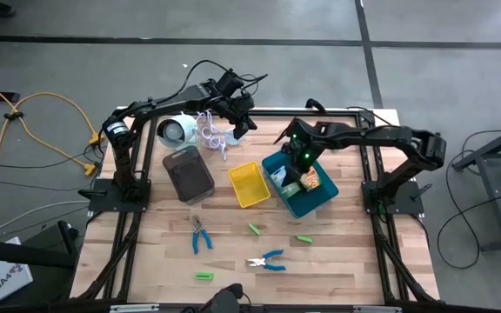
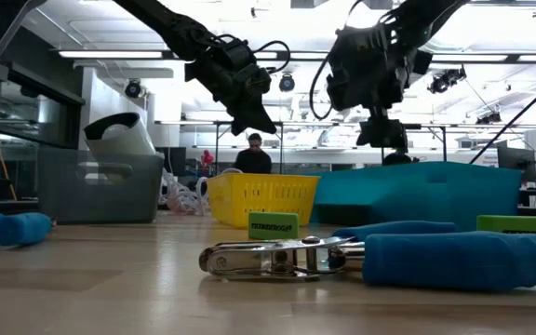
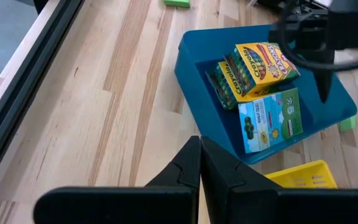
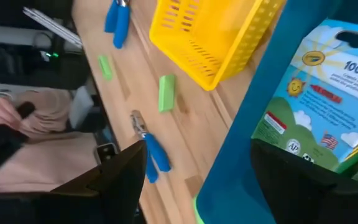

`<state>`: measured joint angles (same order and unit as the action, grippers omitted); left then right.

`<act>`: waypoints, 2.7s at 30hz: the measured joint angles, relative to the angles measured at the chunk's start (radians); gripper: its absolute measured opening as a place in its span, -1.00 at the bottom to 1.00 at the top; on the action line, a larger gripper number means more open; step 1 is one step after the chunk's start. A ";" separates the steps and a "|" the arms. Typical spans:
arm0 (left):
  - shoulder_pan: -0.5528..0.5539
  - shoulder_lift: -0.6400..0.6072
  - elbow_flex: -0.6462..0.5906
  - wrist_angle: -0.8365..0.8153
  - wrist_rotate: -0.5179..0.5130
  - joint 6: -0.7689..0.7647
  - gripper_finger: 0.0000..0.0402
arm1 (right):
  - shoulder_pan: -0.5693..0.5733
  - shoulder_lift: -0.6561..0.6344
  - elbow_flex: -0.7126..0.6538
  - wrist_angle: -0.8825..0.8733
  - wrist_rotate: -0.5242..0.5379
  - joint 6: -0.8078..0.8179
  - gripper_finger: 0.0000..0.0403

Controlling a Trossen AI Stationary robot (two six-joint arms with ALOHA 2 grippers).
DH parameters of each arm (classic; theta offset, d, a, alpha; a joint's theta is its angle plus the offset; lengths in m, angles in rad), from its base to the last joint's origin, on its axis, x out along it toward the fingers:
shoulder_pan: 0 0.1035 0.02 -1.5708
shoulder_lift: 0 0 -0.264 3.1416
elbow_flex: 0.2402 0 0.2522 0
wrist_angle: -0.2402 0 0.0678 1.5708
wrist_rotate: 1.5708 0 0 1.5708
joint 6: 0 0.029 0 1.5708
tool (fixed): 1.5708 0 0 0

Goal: Pick & Place School Supplies
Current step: Put the blue hole puncher into the transparent black bin

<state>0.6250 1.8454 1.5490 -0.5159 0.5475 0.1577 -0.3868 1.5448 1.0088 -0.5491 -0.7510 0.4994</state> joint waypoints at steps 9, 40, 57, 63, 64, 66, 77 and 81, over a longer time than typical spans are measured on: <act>0.001 -0.045 0.000 0.000 0.010 0.001 -1.00 | -0.087 0.000 0.000 0.005 -0.030 -0.040 0.37; 0.054 -0.365 0.000 -0.279 0.091 0.082 -1.00 | -0.140 -0.662 0.000 -0.012 0.564 -0.209 0.37; -0.271 -0.451 -0.002 -0.552 0.024 0.107 -1.00 | 0.163 -0.633 0.000 -0.048 0.516 -0.152 0.37; -0.490 -0.451 -0.002 -0.558 -0.153 0.058 -1.00 | 0.273 -0.597 0.000 0.029 0.512 -0.080 0.37; -0.522 -0.451 -0.002 -0.558 -0.158 0.046 -1.00 | 0.287 -0.591 0.000 0.025 0.512 -0.078 0.37; -0.578 -0.451 -0.003 -0.559 -0.161 0.015 -1.00 | 0.314 -0.584 0.000 0.020 0.515 -0.075 0.37; -0.886 -0.580 -0.277 -0.347 -0.459 -0.365 -1.00 | 0.464 -0.574 0.000 -0.050 0.715 -0.009 0.37; -0.984 -0.664 -0.415 -0.242 -0.627 -0.619 -1.00 | 0.512 -0.574 0.000 -0.071 0.785 0.022 0.37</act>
<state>-0.3586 1.1818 1.1336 -0.7580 -0.0790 -0.4615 0.1252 0.9710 1.0088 -0.6204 0.0342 0.5217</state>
